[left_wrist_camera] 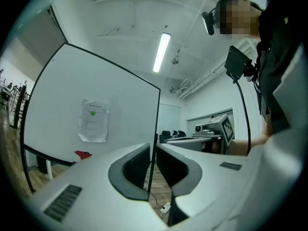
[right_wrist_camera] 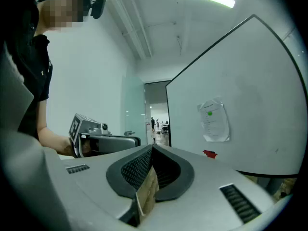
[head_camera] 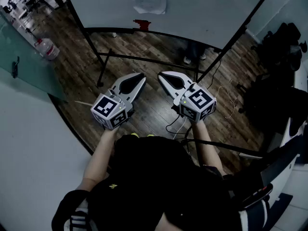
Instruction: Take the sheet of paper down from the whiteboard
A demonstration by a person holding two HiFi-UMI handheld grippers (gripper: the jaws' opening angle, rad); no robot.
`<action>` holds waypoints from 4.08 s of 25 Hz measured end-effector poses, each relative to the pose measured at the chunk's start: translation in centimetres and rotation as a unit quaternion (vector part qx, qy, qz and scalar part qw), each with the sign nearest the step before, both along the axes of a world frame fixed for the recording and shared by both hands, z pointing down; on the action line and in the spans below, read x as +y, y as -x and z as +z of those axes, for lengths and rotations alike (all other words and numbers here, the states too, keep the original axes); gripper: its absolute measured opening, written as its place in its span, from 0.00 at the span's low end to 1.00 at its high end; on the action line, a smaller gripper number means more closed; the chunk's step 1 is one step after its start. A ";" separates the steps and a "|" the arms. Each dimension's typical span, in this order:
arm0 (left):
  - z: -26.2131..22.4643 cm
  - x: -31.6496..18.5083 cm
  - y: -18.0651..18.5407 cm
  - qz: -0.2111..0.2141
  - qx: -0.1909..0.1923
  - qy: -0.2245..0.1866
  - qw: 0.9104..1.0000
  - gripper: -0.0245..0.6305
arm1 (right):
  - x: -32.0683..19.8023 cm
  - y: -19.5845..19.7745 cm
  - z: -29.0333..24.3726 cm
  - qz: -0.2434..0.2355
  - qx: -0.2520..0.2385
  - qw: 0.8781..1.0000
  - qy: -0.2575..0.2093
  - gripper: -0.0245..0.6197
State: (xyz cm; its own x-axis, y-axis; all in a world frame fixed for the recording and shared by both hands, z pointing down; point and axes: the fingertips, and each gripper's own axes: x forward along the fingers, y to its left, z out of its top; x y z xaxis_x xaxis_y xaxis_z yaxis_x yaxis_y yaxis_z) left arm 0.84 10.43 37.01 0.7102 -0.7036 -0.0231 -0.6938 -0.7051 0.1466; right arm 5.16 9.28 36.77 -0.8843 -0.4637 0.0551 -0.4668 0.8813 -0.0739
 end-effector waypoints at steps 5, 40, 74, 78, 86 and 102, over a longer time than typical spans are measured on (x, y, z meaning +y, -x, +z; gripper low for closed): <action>-0.3 -0.1 0.0 -0.002 0.002 -0.002 1.000 0.10 | -0.3 -0.1 -0.5 0.008 -0.010 1.000 -0.005 0.04; 0.9 -4.5 0.5 -0.029 0.006 -0.003 1.000 0.10 | -4.3 0.9 0.6 0.005 -0.007 1.000 -0.003 0.03; -1.2 -26.2 5.9 0.019 -0.018 -0.024 0.999 0.10 | -25.8 8.0 -1.5 0.062 0.005 0.998 -0.018 0.04; -0.5 -28.2 6.4 0.029 -0.017 -0.024 0.999 0.10 | -28.0 8.8 -1.0 0.069 0.002 0.997 -0.016 0.04; -1.0 -31.2 7.1 0.028 -0.038 -0.045 0.998 0.10 | -30.5 9.3 -1.4 0.077 0.019 0.996 -0.044 0.04; -4.6 -35.7 7.0 0.000 -0.051 -0.098 0.994 0.11 | -34.8 9.0 -4.7 0.067 0.036 0.994 -0.077 0.05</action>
